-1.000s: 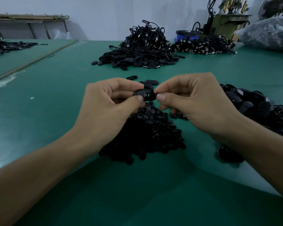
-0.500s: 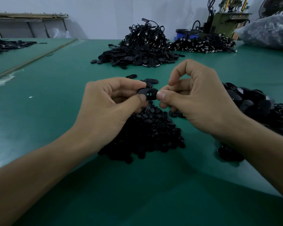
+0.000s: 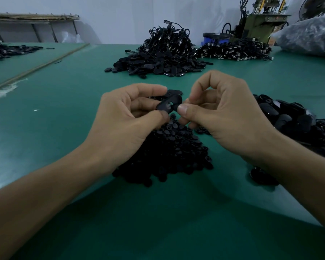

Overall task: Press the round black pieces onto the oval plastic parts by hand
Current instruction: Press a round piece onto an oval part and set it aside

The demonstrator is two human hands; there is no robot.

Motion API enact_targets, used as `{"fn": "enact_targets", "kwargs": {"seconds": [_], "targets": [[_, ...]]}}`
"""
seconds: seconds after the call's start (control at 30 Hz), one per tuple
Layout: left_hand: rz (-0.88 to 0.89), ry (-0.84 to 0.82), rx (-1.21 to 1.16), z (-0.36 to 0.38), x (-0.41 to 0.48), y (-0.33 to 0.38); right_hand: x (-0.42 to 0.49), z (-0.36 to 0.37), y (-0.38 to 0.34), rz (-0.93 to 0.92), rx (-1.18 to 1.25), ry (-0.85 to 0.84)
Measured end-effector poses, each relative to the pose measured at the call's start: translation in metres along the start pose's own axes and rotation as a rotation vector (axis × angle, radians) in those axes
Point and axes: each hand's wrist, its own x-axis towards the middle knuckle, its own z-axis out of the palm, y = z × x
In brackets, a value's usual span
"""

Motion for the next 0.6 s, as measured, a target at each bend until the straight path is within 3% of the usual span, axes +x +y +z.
{"fn": "enact_targets", "kwargs": {"seconds": [0.27,0.43,0.6], "targets": [[0.028,0.056,0.078,0.0005,-0.0012,-0.0017,-0.001,-0.0013,-0.0027,-0.063,-0.132,0.06],[-0.035,0.037,0.003,0.0008,-0.0009,-0.0009,-0.0007,0.0003,-0.0032,0.023,-0.016,0.028],[-0.035,-0.054,0.042,0.0007,-0.0003,0.002,-0.0006,0.0037,-0.005,-0.007,0.11,0.011]]}}
